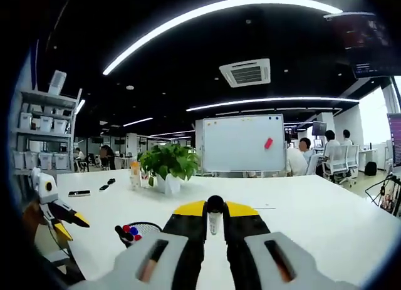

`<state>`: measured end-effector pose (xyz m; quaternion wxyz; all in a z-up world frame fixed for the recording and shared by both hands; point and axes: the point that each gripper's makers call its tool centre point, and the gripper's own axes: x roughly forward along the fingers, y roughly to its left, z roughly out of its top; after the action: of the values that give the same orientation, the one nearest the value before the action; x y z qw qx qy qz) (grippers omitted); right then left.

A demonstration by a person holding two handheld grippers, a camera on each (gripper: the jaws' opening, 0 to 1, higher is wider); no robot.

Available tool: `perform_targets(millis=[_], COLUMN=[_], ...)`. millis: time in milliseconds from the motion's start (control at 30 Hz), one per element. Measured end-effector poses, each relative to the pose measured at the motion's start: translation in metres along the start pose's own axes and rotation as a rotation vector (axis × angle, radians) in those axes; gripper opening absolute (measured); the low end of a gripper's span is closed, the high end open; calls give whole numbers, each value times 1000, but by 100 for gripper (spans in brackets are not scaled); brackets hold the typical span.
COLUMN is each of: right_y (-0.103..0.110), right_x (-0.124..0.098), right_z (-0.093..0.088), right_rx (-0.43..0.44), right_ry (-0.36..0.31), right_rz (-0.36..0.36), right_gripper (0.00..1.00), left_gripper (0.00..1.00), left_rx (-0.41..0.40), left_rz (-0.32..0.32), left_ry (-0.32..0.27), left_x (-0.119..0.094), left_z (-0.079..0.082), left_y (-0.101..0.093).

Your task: Pick up the whiteboard markers from the pen holder and place them facing the whiteboard neatly

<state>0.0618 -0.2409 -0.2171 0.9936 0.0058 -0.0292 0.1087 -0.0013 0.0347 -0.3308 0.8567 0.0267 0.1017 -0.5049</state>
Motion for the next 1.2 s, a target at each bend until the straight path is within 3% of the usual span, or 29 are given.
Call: perform_targets(millis=[733,1200], right_y=[-6,-17], right_x=[-5,-6], right_z=[-11,-23], right_rx=[6,-54], right_ry=[-10,9], right_rz=[-19,-79], right_gripper=[13,13], left_gripper=[46,46], left_rx=[0,-2], left_rz=[1,8], left_ry=[4,4], left_x=[0,-1], left_z=[-2,-3], left_y=[0,2])
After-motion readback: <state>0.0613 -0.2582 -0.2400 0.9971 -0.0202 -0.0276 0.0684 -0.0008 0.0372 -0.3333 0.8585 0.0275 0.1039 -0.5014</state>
